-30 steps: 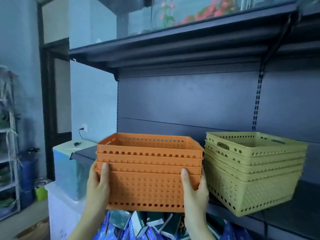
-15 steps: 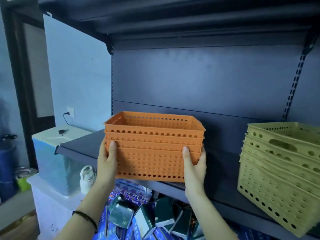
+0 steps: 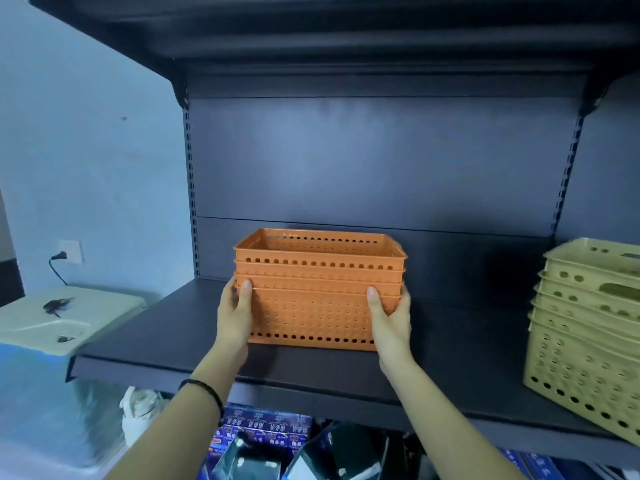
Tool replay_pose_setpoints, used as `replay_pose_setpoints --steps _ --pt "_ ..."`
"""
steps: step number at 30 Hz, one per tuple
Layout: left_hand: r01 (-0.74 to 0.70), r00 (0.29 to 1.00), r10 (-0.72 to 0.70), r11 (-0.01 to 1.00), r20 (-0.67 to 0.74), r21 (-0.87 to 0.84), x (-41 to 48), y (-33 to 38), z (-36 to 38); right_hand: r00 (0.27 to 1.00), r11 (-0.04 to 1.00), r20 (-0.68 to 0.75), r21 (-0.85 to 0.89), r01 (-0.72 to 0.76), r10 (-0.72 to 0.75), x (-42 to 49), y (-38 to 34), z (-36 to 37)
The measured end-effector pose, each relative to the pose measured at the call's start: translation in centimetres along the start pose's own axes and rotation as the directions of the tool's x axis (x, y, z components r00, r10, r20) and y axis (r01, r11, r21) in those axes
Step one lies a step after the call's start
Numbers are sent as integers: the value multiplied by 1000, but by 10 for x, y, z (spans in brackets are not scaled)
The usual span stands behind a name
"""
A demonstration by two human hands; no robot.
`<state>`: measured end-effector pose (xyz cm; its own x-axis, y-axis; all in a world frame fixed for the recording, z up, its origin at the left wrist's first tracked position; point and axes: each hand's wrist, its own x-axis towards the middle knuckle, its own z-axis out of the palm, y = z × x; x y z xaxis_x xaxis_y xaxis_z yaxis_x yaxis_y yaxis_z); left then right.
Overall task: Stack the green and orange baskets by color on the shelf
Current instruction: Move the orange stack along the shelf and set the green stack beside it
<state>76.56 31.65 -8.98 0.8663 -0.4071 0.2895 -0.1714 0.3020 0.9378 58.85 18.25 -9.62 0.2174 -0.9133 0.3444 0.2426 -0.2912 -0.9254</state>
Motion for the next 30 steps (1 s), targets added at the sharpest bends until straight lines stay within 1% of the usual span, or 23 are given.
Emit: replay_pose_setpoints --steps 5,7,9,10,11,12,13,14,16,17,18,20,21,22,23,24,25,26,28,30 --pt "85 995 -86 996 57 11 32 -7 -7 1000 998 -18 -64 -17 16 7 4 12" --pt "114 990 -115 993 78 19 41 -8 -8 1000 994 -20 -108 -24 22 9 8 14" --pt "169 982 -170 985 79 22 49 -7 -8 998 981 -26 -181 -67 63 11 12 11" --pt "196 978 -199 979 66 51 51 -7 -9 995 972 -42 -217 -93 86 9 14 8" --pt "205 977 -210 972 35 119 52 -7 -10 993 967 -65 -229 -112 100 8 17 3" --pt "191 981 -194 957 -9 220 50 -7 -11 992 968 -77 -224 -111 96 4 20 -3" --pt "148 989 -137 935 -57 322 46 -8 -13 995 970 -70 -226 -85 71 -1 22 -10" --pt "73 995 -38 910 -94 408 41 -9 -15 999 966 -43 -255 -38 28 -6 22 -18" --pt "-111 974 199 839 -111 533 24 -5 -17 997 914 35 -398 73 -64 -12 14 -39" --pt "-184 958 278 791 -75 584 18 -5 -15 992 864 68 -488 125 -105 -11 10 -51" --pt "-237 953 304 752 -5 615 11 -4 -12 986 799 96 -577 168 -138 -11 6 -63" --pt "-340 940 251 692 230 637 -4 -2 3 966 654 136 -714 249 -219 -14 -2 -88" --pt "-410 908 208 620 363 669 -11 -1 13 951 583 151 -760 287 -271 -16 -7 -100" --pt "-489 860 165 539 484 685 -19 2 25 931 511 172 -796 324 -321 -19 -12 -112" --pt "-557 805 117 488 582 672 -28 5 38 909 441 198 -824 357 -367 -22 -16 -124" --pt "-598 749 70 499 659 627 -39 8 52 884 376 222 -842 386 -412 -27 -20 -138" --pt "-611 696 38 556 717 564 -53 13 68 856 334 234 -848 412 -461 -33 -23 -152" --pt "-594 656 27 636 754 493 -69 17 83 821 317 233 -840 440 -521 -39 -28 -166" --pt "-512 625 29 770 780 382 -105 27 118 727 297 206 -815 498 -655 -52 -37 -198" --pt "-461 616 41 828 787 318 -141 32 153 639 268 134 -829 491 -757 -61 -45 -232"
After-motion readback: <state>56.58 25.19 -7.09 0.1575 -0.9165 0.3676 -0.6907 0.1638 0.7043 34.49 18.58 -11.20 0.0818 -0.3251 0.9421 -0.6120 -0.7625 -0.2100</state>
